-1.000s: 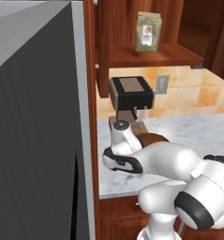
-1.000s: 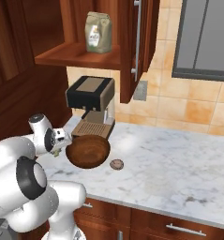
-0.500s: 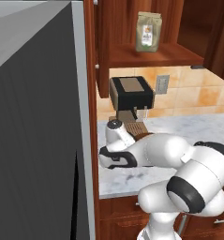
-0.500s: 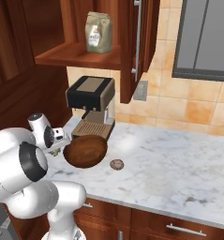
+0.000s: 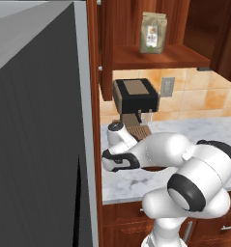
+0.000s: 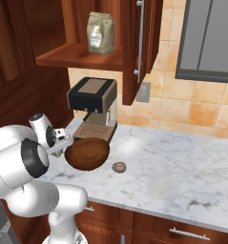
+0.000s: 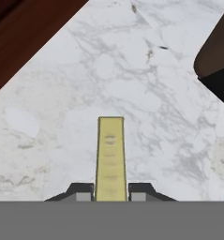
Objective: Pick the egg and butter from the fridge and place them by the bowl for mixing.
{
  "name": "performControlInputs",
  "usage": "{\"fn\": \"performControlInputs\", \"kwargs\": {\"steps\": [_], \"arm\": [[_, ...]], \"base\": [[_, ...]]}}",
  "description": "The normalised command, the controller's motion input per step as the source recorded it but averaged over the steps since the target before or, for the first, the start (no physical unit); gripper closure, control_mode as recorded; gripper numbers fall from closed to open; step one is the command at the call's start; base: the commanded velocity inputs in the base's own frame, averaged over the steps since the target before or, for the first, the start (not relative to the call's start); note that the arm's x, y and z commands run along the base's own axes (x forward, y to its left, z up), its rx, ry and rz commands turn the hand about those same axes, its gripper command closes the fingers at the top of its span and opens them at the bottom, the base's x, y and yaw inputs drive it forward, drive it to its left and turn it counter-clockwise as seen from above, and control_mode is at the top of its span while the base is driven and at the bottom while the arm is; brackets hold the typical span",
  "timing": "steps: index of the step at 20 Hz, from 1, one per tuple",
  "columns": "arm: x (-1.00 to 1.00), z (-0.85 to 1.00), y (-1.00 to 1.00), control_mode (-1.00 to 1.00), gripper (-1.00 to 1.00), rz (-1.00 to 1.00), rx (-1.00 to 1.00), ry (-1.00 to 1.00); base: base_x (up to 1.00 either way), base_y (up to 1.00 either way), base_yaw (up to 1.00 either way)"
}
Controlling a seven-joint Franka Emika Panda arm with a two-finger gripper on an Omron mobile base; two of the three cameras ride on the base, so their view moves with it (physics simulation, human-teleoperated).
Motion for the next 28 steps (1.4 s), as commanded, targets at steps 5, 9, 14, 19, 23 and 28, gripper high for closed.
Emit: {"fn": "performControlInputs", "kwargs": {"steps": [5, 9, 14, 19, 23, 28], "arm": [[-0.04, -0.15, -0.13, -1.0, 1.0, 0.0, 0.0, 0.0], [-0.07, -0.17, -0.12, -1.0, 1.0, 0.0, 0.0, 0.0], [-0.05, -0.12, -0.08, -1.0, -1.0, 0.0, 0.0, 0.0], [-0.01, -0.01, -0.17, -1.0, -1.0, 0.0, 0.0, 0.0], [0.0, 0.04, -0.22, -1.0, -1.0, 0.0, 0.03, 0.0], [-0.06, 0.15, -0.22, -1.0, -1.0, 0.0, 0.09, 0.0]], "base": [[0.0, 0.0, 0.0], [0.0, 0.0, 0.0], [0.0, 0.0, 0.0], [0.0, 0.0, 0.0], [0.0, 0.0, 0.0], [0.0, 0.0, 0.0]]}}
